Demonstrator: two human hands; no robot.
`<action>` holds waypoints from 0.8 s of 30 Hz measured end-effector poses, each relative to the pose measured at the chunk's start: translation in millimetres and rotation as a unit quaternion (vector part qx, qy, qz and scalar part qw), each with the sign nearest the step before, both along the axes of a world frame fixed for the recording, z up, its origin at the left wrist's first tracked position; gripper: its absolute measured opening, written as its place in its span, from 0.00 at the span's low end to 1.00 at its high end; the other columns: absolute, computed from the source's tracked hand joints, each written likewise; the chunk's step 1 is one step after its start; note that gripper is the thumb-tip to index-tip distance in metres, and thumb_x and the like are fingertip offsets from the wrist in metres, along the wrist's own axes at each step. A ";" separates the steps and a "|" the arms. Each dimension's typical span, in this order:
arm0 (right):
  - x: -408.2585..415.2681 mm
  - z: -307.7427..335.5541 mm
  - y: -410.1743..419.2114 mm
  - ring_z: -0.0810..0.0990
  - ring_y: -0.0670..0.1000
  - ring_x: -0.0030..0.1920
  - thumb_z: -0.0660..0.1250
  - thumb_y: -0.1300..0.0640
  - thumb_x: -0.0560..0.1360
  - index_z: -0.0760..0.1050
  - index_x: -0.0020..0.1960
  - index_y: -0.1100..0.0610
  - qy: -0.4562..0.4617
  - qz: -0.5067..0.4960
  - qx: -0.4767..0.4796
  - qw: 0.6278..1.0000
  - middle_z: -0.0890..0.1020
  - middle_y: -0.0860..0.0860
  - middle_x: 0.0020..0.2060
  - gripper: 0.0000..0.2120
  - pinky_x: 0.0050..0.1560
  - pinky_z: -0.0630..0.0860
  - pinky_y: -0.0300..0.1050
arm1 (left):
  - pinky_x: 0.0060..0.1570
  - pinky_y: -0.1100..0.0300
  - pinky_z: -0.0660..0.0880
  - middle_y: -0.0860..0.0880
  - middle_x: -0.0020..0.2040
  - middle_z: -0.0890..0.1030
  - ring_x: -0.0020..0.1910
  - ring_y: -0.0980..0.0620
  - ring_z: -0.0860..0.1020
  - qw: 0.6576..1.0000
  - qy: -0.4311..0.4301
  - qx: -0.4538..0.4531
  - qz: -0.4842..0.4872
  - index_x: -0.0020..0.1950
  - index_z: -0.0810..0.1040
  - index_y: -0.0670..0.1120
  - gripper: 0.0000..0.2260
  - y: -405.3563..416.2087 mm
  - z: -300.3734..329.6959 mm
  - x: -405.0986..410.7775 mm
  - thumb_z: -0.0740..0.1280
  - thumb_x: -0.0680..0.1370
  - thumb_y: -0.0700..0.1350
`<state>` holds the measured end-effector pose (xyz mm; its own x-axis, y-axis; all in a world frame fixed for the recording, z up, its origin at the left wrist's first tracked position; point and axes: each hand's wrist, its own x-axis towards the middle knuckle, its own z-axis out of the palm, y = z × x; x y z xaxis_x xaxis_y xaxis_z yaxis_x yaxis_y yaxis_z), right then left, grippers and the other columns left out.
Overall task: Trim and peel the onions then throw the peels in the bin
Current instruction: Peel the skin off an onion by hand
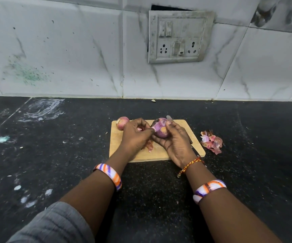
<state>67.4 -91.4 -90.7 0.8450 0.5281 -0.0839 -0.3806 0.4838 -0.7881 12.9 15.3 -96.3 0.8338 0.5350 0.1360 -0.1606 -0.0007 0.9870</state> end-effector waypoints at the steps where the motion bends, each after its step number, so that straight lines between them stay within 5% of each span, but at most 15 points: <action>1: -0.4 0.1 0.0 0.79 0.54 0.45 0.57 0.63 0.79 0.64 0.67 0.64 -0.003 0.000 0.001 1.000 0.78 0.57 0.48 0.17 0.42 0.80 0.50 | 0.16 0.69 0.62 0.49 0.21 0.71 0.14 0.58 0.67 1.000 -0.001 -0.007 0.001 0.33 0.69 0.41 0.11 -0.5 0.8 -0.4 0.65 0.72 0.30; 6: -0.7 0.7 -0.5 0.80 0.54 0.39 0.56 0.58 0.80 0.70 0.56 0.62 0.026 -0.023 0.026 0.999 0.78 0.60 0.44 0.10 0.35 0.81 0.43 | 0.16 0.70 0.60 0.52 0.19 0.69 0.13 0.57 0.65 0.999 -0.013 -0.041 0.019 0.32 0.68 0.43 0.13 0.0 -0.1 0.4 0.62 0.72 0.28; 13: 1.7 1.6 -3.7 0.78 0.48 0.25 0.53 0.52 0.80 0.70 0.48 0.64 0.077 -0.055 0.085 0.992 0.75 0.61 0.36 0.15 0.25 0.76 0.37 | 0.19 0.71 0.60 0.50 0.25 0.75 0.17 0.58 0.66 0.995 -0.019 -0.077 0.062 0.37 0.79 0.42 0.14 7.2 -2.9 5.7 0.57 0.77 0.34; 19: -1.6 0.4 -2.7 0.76 0.47 0.26 0.57 0.51 0.79 0.68 0.60 0.61 -0.021 -0.010 -0.019 1.000 0.77 0.59 0.39 0.16 0.25 0.74 0.36 | 0.28 0.62 0.65 0.45 0.31 0.71 0.25 0.55 0.67 0.996 -0.028 -0.061 0.061 0.33 0.72 0.47 0.11 7.7 -4.4 6.1 0.65 0.76 0.45; 24: -4.9 1.0 -1.6 0.72 0.44 0.21 0.58 0.50 0.79 0.74 0.51 0.59 -0.084 -0.007 -0.077 0.993 0.79 0.52 0.29 0.13 0.20 0.66 0.33 | 0.33 0.63 0.73 0.48 0.39 0.79 0.34 0.56 0.76 1.000 -0.023 -0.018 -0.002 0.41 0.78 0.47 0.04 4.5 -2.7 4.2 0.68 0.74 0.39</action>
